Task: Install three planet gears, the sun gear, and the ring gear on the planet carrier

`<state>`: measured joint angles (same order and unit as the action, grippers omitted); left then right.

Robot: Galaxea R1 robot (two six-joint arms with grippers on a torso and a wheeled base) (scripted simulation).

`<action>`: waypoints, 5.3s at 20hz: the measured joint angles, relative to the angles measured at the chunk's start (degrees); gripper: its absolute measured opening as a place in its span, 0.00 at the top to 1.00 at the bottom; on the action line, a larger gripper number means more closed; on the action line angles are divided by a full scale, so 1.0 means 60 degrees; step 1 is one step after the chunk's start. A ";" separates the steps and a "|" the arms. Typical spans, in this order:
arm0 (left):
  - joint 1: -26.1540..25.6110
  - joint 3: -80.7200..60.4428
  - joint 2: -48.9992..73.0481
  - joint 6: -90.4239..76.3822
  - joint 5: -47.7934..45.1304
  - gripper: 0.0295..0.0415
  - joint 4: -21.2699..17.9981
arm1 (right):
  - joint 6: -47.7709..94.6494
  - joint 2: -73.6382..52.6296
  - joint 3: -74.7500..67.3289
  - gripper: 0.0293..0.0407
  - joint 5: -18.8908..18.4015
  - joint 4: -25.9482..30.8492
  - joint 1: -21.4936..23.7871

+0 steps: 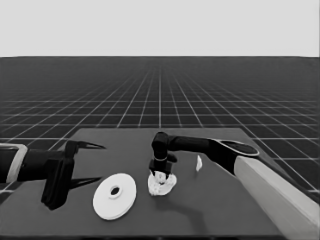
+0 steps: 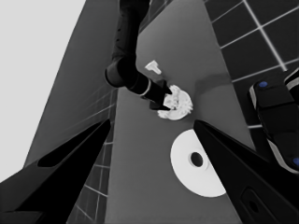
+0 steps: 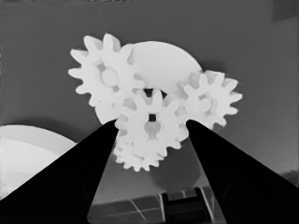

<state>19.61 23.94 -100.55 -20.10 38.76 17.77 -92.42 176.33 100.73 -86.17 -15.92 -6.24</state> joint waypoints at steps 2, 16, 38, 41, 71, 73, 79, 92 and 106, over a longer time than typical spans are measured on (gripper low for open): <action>0.0000 0.0000 0.0000 0.0000 0.0000 0.25 0.0000 | -0.0200 0.0000 0.0000 0.86 0.0000 0.0000 -0.0001; 0.0000 0.0000 0.0000 0.0000 0.0000 0.25 0.0000 | -0.1600 -0.0001 0.0000 0.86 0.0000 0.0000 -0.0001; 0.0000 0.0000 0.0000 0.0000 0.0000 0.25 0.0000 | -0.3800 0.0000 0.0000 0.86 0.0000 -0.0001 0.0001; 0.0000 0.0000 0.0000 0.0000 0.0000 0.25 0.0000 | -0.4100 0.0000 0.0000 0.86 0.0000 -0.0001 0.0001; 0.0000 0.0000 0.0000 0.0000 0.0000 0.25 0.0000 | -0.7100 0.0001 0.0000 0.86 -0.0001 -0.0001 0.0000; 0.0000 0.0000 0.0000 0.0000 0.0000 0.25 0.0000 | -0.7259 0.0000 0.0000 0.60 0.0000 -0.0001 -0.0001; 0.0000 0.0000 0.0000 0.0000 0.0000 0.25 0.0000 | -0.7341 0.0001 0.0001 0.19 0.0001 -0.0002 -0.0001; 0.0000 0.0000 0.0000 0.0000 0.0000 0.25 0.0000 | 0.2182 -0.0153 -0.0684 0.19 -0.0352 0.1111 0.1308; -0.2557 0.3101 -0.5677 1.5054 0.9135 0.15 0.0614 | 1.2380 -1.2581 -1.3087 0.19 0.3090 -0.4006 -0.2346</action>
<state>4.26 42.55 -134.61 70.22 93.57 21.45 -18.14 100.84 22.21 -67.63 -39.95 -20.31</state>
